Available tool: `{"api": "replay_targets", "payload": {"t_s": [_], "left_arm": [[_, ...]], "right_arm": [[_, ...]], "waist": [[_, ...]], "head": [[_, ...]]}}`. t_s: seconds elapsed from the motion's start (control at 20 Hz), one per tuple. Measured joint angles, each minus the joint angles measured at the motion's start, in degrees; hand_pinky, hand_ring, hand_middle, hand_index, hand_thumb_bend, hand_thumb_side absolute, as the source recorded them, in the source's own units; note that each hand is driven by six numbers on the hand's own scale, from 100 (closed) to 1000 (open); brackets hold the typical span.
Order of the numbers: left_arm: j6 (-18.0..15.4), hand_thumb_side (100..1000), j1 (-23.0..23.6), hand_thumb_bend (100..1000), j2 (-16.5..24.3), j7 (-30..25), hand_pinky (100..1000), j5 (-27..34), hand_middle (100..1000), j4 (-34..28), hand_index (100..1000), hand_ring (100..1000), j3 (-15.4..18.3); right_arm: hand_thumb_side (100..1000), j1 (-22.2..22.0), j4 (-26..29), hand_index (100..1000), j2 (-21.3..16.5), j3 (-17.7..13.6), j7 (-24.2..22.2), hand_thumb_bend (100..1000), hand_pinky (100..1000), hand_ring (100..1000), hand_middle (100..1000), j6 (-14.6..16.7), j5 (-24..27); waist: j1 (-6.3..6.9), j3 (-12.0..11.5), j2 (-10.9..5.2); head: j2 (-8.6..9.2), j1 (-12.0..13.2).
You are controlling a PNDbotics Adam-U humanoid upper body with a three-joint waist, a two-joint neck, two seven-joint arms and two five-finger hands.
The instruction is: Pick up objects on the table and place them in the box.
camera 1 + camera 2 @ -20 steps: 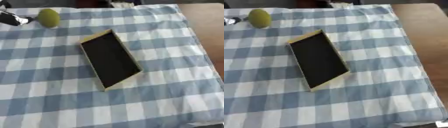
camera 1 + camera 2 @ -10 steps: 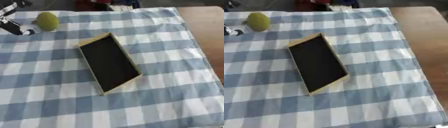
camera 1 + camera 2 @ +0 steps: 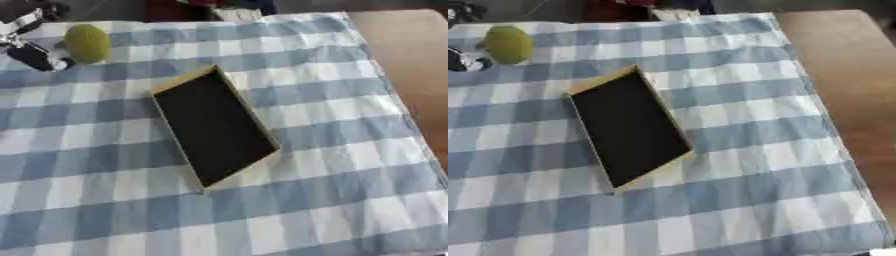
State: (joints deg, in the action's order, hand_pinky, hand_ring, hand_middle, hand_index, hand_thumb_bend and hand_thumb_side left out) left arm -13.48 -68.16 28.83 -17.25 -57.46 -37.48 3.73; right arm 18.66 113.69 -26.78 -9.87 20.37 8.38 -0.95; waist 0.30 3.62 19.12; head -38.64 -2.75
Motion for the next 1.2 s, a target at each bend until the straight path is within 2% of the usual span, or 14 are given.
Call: {"api": "replay_targets", "payload": {"t_s": [0.3, 0.7, 1.2], "left_arm": [[2.51, 100, -0.55, 433, -0.15, 3.17, 880, -0.98, 864, 0.44, 941, 880, 0.51], [3.98, 100, -1.57, 494, -0.06, 5.35, 894, -4.35, 876, 1.43, 949, 894, 0.77], [7.11, 100, -2.71, 590, 1.13, 6.87, 904, -11.48, 865, 2.33, 935, 896, 1.11]], "right_arm": [[626, 0.38, 0.0, 677, 0.01, 0.01, -0.17, 100, 795, 650, 620, 0.08, 0.05], [631, 1.01, 0.0, 677, 0.02, 0.02, -0.28, 100, 796, 651, 619, 0.06, 0.05], [637, 1.52, 0.0, 676, 0.03, 0.04, -0.57, 100, 798, 652, 619, 0.06, 0.05]], "waist": [[0.46, 0.9, 1.09], [1.51, 3.0, 2.69], [2.62, 4.05, 4.05]], "head": [[0.64, 0.7], [1.86, 2.33], [2.72, 3.6]]}}
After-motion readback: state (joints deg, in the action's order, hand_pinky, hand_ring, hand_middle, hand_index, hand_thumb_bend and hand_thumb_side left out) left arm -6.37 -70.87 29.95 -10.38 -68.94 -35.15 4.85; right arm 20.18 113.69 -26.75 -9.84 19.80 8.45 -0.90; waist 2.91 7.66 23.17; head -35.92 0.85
